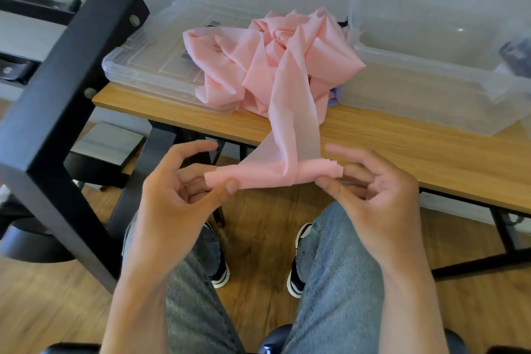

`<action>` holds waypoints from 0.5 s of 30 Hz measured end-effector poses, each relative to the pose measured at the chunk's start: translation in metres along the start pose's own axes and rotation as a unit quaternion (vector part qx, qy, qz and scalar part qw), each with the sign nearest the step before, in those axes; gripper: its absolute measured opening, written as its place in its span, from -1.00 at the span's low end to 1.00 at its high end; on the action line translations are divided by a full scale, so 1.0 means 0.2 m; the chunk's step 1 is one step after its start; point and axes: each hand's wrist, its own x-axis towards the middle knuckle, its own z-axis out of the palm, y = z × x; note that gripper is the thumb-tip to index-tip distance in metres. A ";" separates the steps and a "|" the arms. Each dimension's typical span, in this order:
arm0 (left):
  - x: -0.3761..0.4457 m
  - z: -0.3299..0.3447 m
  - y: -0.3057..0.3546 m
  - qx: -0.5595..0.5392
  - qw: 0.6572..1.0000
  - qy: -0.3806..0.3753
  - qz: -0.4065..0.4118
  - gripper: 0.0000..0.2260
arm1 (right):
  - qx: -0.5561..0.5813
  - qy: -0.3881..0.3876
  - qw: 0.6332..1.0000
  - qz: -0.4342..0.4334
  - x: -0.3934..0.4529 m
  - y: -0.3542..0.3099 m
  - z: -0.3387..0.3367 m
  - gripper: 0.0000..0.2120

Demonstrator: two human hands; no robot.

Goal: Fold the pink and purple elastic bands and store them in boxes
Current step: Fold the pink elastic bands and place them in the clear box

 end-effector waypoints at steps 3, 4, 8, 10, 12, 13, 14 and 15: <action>0.00 0.00 -0.01 0.051 0.998 -0.021 0.008 -0.64 | -0.055 -0.007 0.998 -0.017 0.00 0.02 -0.01 -0.77; 0.00 0.00 -0.01 0.061 0.998 -0.024 0.009 -0.70 | -0.074 -0.010 0.997 -0.031 0.00 0.03 -0.01 -0.84; 0.00 -0.01 -0.01 0.046 0.998 -0.030 -0.005 -0.81 | -0.125 -0.024 0.989 -0.073 0.00 0.03 -0.01 -0.94; -0.01 -0.01 0.00 0.037 0.999 -0.027 0.001 -0.80 | -0.079 -0.032 0.995 -0.049 0.00 0.03 0.00 -0.95; -0.01 0.00 0.00 -0.002 1.000 -0.024 0.000 -0.77 | -0.017 -0.033 0.999 -0.022 -0.01 0.02 0.01 -0.92; -0.01 0.00 0.00 -0.026 0.999 -0.022 0.000 -0.76 | 0.013 -0.033 0.999 -0.012 -0.01 0.01 0.01 -0.89; -0.01 0.00 0.00 -0.044 0.999 -0.020 0.001 -0.74 | 0.039 -0.035 0.999 -0.007 -0.01 0.01 0.01 -0.86; -0.01 0.00 0.00 -0.059 0.998 -0.017 -0.001 -0.74 | 0.062 -0.039 0.997 -0.004 -0.01 0.00 0.01 -0.83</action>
